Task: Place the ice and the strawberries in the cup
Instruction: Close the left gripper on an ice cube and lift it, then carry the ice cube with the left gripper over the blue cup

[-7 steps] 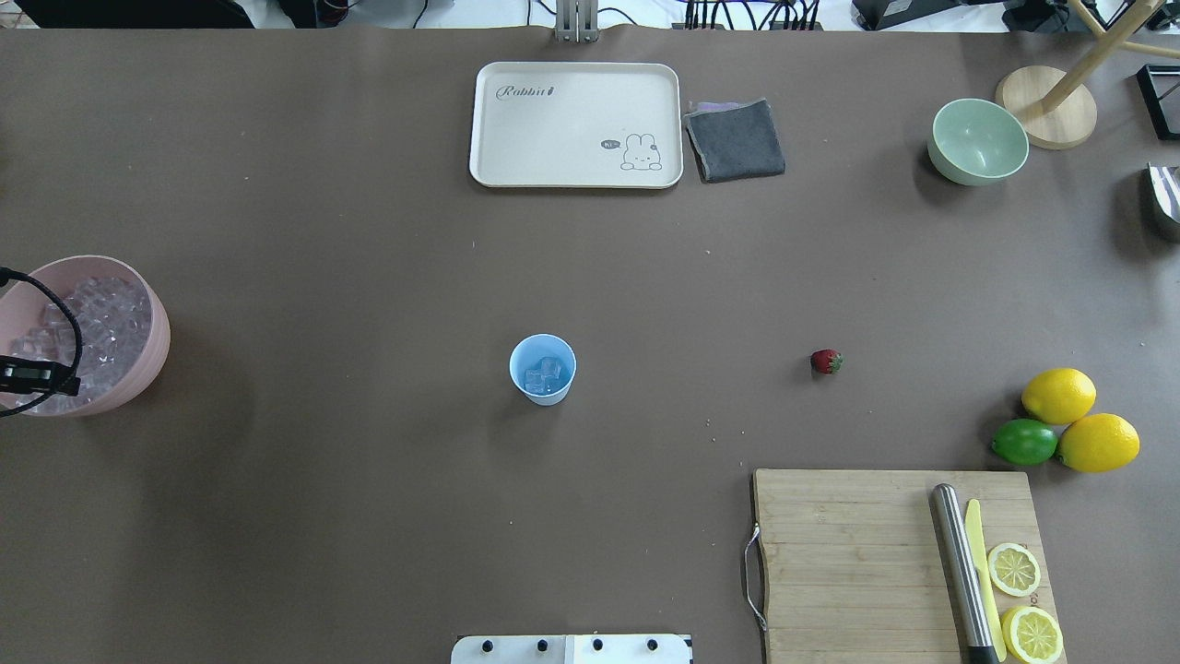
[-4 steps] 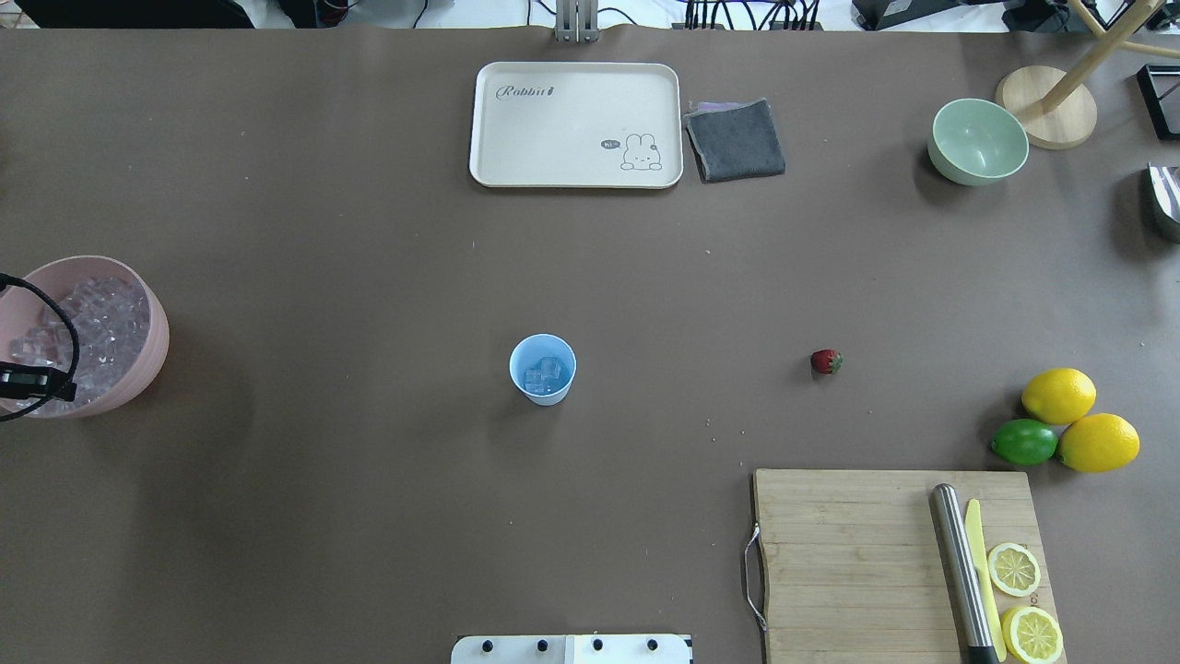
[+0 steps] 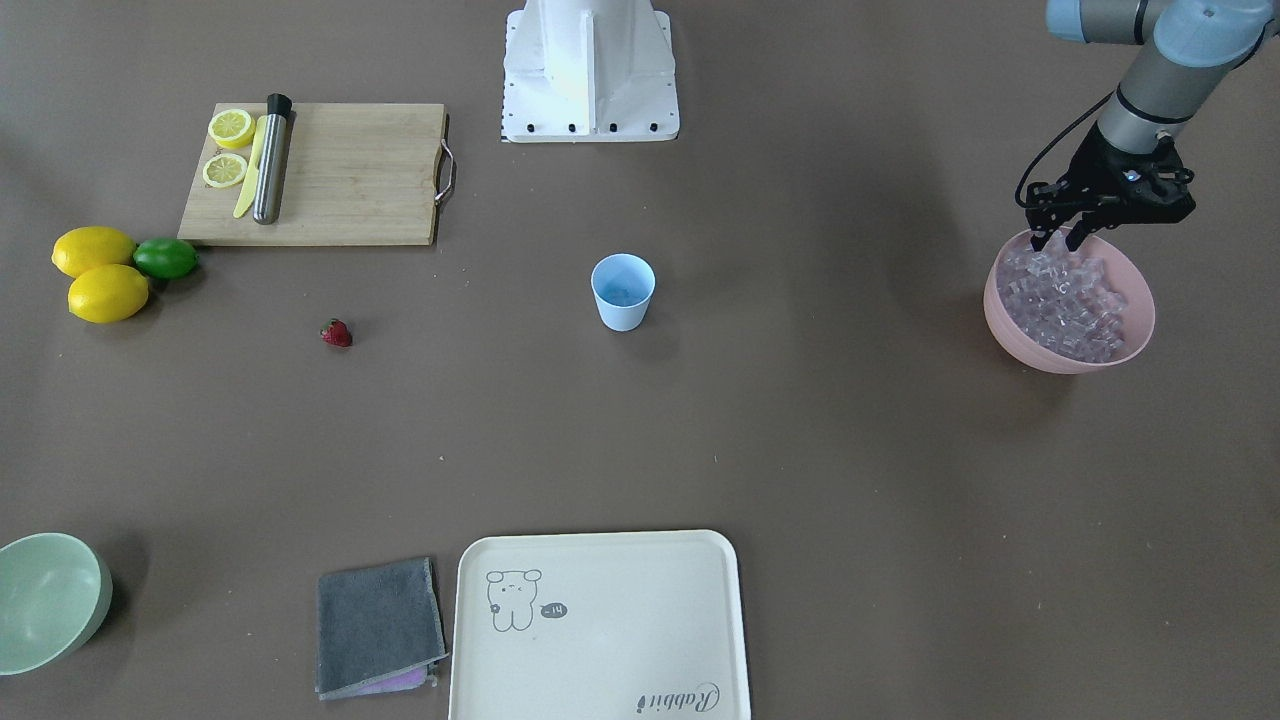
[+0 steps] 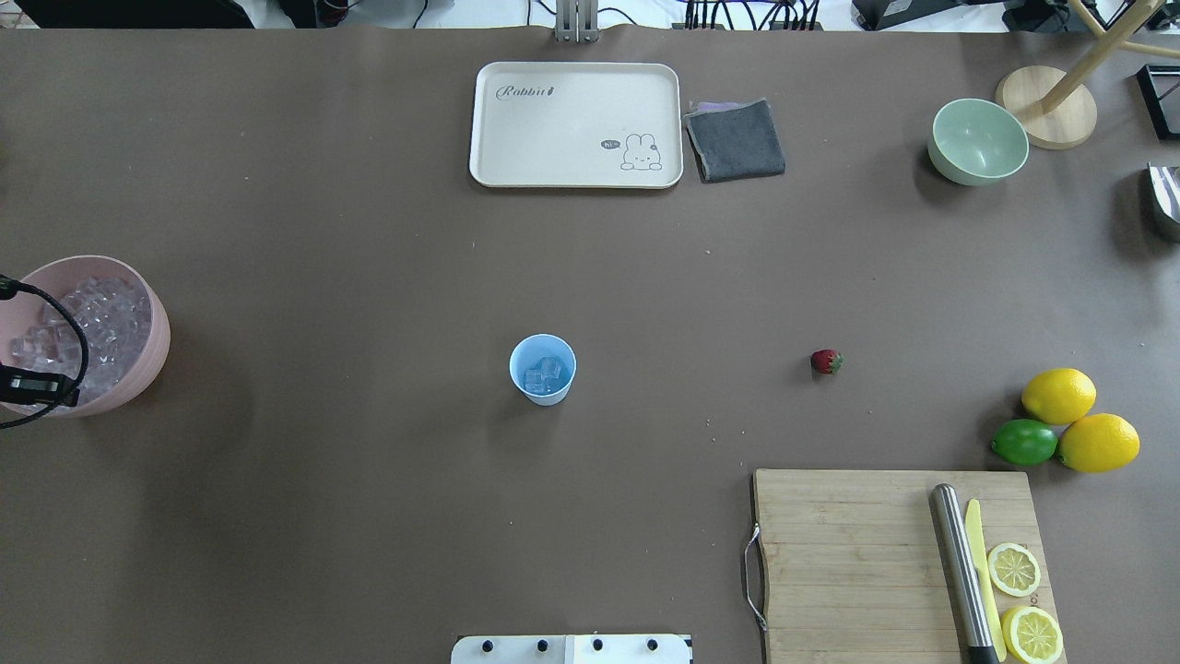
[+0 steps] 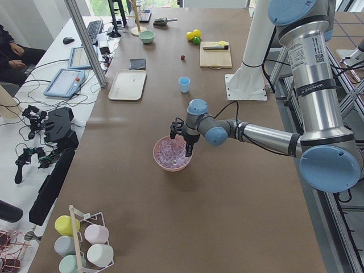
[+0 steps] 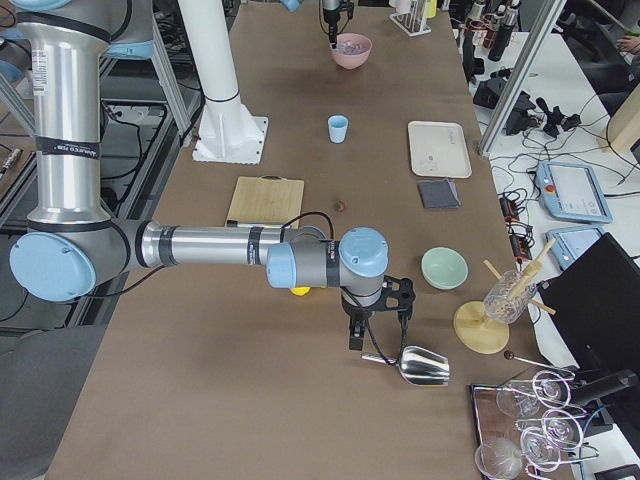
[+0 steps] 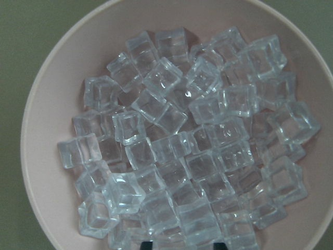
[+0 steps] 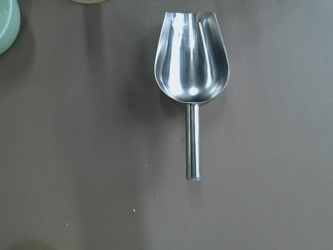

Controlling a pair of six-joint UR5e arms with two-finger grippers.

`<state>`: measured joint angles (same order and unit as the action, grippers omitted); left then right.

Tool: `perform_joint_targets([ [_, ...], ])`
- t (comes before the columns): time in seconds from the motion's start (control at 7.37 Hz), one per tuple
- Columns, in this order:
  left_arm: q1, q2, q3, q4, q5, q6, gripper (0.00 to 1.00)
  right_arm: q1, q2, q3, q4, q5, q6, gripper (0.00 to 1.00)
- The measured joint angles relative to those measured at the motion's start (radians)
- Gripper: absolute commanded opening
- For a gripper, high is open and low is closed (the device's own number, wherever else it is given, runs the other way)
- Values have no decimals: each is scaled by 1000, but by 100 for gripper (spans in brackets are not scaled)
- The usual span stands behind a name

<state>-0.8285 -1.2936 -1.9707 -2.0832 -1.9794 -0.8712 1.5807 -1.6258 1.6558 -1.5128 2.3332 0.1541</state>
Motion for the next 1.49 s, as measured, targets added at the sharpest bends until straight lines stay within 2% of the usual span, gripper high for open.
perform_joint_targets([
  [0.54,-8,-8,6,0,0,6,0,0,10,-9,-3,0,1,100],
  [0.95,-57,-22,0,3,-5,13,0,0,8,-10,0,1,5,100],
  [1.22,-95,-81,0,6,-5,8,0,-1,10,-10,0,1,5,100],
  [1.49,-117,-226,11,17,-5,-32,0,-1,6,-10,1,1,3,100],
])
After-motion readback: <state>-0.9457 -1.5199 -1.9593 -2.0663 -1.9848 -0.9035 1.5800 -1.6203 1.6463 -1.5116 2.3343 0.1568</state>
